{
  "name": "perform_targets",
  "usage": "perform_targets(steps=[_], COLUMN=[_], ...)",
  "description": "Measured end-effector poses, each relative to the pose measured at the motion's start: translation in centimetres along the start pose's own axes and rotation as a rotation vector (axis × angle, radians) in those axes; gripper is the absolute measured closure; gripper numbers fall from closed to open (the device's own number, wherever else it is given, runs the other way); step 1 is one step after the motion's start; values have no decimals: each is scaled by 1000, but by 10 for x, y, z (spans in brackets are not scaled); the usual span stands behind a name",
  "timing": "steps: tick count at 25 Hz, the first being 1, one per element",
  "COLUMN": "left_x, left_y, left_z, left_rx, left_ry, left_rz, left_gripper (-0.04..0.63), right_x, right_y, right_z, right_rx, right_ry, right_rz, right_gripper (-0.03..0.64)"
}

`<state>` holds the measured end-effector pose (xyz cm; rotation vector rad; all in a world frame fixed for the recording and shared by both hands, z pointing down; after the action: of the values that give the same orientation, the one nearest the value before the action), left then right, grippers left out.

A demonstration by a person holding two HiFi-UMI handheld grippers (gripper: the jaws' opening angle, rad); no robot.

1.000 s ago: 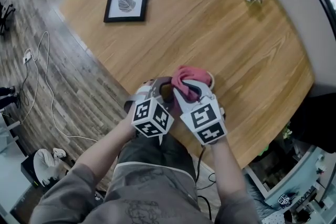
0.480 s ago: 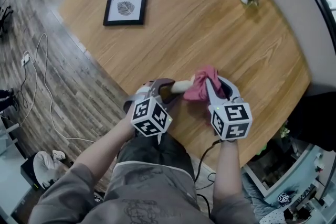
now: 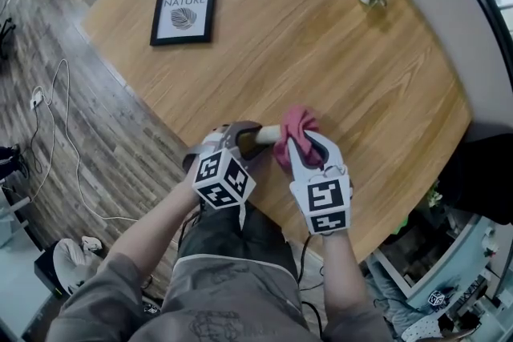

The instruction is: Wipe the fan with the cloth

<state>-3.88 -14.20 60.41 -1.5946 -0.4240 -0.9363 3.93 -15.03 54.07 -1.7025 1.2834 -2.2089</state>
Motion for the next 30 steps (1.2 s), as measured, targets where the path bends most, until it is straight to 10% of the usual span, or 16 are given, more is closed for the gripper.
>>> perform_targets(steps=[7,20,30], left_x=[0,-1,0], left_y=[-1,-1,-1], left_z=[0,2,-1], left_rx=[17,-25,-18], left_ry=[-4,-17,-51], left_rz=[4,-3,11], left_gripper=[422,422,422], right_x=[34,-9,-14], right_y=[21,1,-22], right_z=[-68,56,10], right_rx=[-111,108,43], right_ry=[241,-173,-63], right_rz=[-35,60,-11], right_gripper=[535,537,537])
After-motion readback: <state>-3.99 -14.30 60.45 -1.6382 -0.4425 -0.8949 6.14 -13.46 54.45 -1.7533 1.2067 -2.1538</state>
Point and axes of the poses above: the fingertips, and each gripper's own axes: x forward along the fingers, z to its right, y out of its top, the point moved 3 cm from there along -x, backward along the fingers, and after that the axes turned 2 degrees about -z, right-handed, at the moved point
